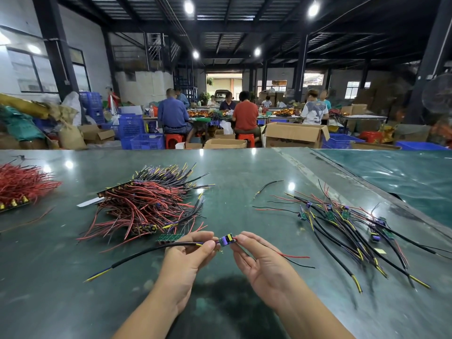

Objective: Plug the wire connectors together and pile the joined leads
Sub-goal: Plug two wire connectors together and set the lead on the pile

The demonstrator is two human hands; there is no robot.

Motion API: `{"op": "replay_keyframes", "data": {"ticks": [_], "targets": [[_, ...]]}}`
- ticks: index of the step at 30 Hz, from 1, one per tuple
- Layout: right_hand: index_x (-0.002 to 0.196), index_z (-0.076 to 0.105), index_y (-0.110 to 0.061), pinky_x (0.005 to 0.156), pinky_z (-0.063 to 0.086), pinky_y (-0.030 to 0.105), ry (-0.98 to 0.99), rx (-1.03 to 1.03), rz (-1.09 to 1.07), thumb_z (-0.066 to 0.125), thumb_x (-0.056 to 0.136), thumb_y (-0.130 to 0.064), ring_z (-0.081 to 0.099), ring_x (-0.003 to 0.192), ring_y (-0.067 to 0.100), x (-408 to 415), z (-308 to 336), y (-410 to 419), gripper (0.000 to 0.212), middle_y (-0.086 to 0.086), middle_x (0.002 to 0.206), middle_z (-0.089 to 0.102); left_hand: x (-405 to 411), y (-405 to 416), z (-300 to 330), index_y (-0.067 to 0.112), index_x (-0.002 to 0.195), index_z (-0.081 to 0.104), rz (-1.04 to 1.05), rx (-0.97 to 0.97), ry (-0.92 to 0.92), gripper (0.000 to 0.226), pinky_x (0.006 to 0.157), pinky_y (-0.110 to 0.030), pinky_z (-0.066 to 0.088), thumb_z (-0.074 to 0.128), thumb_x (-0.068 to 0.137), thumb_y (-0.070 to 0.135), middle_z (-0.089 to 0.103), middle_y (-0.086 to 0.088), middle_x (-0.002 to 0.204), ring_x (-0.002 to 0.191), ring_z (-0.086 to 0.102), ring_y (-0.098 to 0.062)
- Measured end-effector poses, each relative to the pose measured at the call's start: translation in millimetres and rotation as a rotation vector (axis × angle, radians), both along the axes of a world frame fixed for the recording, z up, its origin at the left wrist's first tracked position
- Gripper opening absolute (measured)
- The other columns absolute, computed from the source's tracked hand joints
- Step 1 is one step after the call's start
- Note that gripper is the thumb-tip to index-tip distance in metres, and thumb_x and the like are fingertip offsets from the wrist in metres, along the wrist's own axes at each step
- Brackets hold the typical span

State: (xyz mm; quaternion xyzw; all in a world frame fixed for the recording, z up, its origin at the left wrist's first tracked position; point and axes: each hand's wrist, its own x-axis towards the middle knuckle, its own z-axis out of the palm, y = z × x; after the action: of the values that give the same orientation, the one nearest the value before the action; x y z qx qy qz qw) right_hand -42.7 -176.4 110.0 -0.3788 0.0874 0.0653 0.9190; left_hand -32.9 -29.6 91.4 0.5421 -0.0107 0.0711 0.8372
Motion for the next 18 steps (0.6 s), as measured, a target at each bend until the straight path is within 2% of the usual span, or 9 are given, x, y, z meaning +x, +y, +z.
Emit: {"op": "replay_keyframes", "data": {"ticks": [5,13,18], "targets": [[0.085,0.062,-0.002,0.059,0.057,0.021,-0.004,-0.024,0.002,0.064,0.074,0.014,0.071,0.066,0.021,0.8,-2.3,0.1,0.019,0.018,0.08,0.072,-0.1,-0.2,0.0,-0.001,0.091,0.065,0.01,-0.006,0.005,0.018,0.061,-0.017,0.055,0.059,0.081,-0.014,0.073,-0.014,0.08,0.072,0.07,-0.014],[0.09,0.063,0.001,0.06,0.056,0.02,-0.089,-0.083,0.001,0.059,0.078,0.018,0.073,0.073,0.021,0.5,-3.7,1.6,0.021,0.016,0.083,0.073,1.6,1.0,1.7,-0.001,0.096,0.062,-0.02,-0.171,0.059,0.015,0.059,-0.017,0.055,0.054,0.087,-0.01,0.072,-0.014,0.08,0.067,0.07,-0.013],[0.081,0.067,-0.007,0.063,0.053,0.019,-0.113,-0.225,-0.062,0.062,0.078,0.015,0.07,0.071,0.013,1.4,-5.1,3.8,0.022,0.01,0.079,0.074,-0.6,0.4,0.4,0.001,0.097,0.063,-0.061,-0.11,0.086,0.014,0.057,-0.016,0.054,0.054,0.089,-0.007,0.072,-0.011,0.077,0.065,0.069,-0.012]]}}
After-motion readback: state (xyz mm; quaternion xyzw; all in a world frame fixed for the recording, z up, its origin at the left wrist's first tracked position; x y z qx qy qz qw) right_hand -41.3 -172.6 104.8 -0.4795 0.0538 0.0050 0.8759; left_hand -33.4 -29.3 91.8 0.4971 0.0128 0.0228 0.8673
